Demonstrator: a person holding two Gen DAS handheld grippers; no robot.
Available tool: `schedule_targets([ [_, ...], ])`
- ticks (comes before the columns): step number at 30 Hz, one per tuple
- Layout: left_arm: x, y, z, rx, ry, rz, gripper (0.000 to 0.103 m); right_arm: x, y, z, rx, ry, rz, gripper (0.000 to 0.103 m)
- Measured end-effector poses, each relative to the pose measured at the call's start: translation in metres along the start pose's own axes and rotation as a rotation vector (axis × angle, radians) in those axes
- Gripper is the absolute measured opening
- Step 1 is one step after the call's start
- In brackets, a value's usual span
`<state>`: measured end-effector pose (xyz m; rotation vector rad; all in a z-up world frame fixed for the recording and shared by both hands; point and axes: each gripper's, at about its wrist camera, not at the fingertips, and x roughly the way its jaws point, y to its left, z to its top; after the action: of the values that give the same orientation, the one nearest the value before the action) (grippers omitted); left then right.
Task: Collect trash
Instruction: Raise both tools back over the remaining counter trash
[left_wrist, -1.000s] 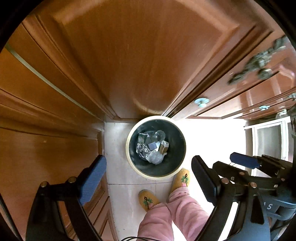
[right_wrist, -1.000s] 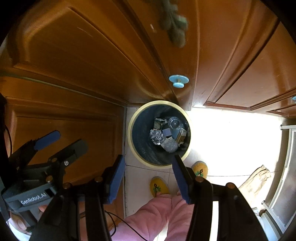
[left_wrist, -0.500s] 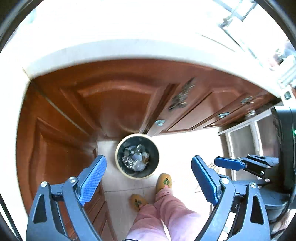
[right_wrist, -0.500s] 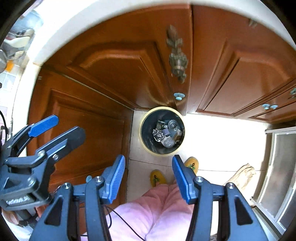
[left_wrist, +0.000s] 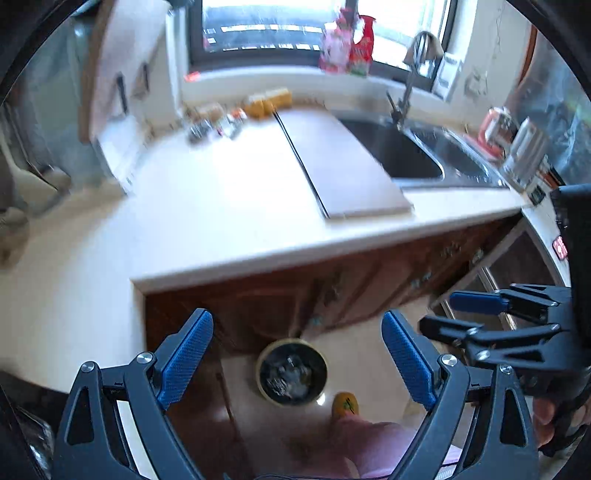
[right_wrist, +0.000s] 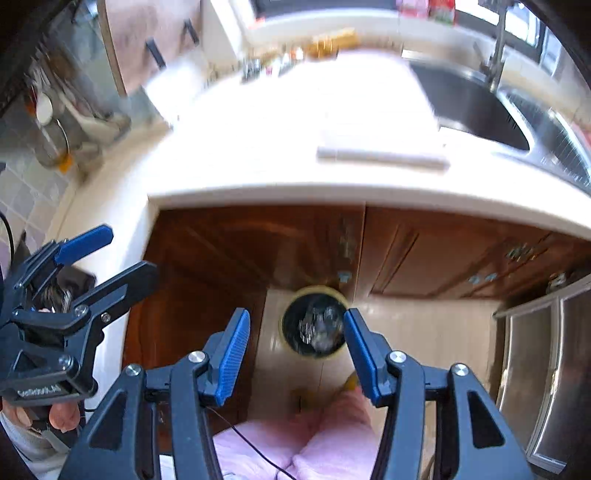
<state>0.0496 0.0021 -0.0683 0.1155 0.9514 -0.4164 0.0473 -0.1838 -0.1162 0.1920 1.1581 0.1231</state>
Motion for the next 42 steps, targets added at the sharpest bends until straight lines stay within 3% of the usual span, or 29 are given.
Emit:
schedule_targets([
  [7, -0.038, 0.028, 0.042, -0.011, -0.108, 0.089, 0.092, -0.039, 0.009, 0.040, -0.003, -0.139, 0.012, 0.053],
  [16, -0.023, 0.053, 0.091, -0.030, -0.126, 0.146, 0.092, -0.046, 0.010, 0.103, -0.033, -0.211, 0.058, 0.053],
  [23, 0.023, 0.074, 0.141, -0.090, -0.098, 0.168, 0.092, -0.018, 0.004, 0.176, -0.079, -0.191, 0.094, 0.053],
  [30, 0.085, 0.096, 0.217, -0.126, -0.066, 0.204, 0.092, 0.023, -0.014, 0.259, -0.094, -0.146, 0.128, 0.052],
  [36, 0.147, 0.116, 0.267, -0.153, -0.016, 0.212, 0.092, 0.076, -0.030, 0.328, -0.074, -0.085, 0.190, 0.051],
  [42, 0.208, 0.143, 0.288, -0.179, 0.028, 0.247, 0.089, 0.146, -0.030, 0.380, -0.034, 0.010, 0.274, 0.049],
])
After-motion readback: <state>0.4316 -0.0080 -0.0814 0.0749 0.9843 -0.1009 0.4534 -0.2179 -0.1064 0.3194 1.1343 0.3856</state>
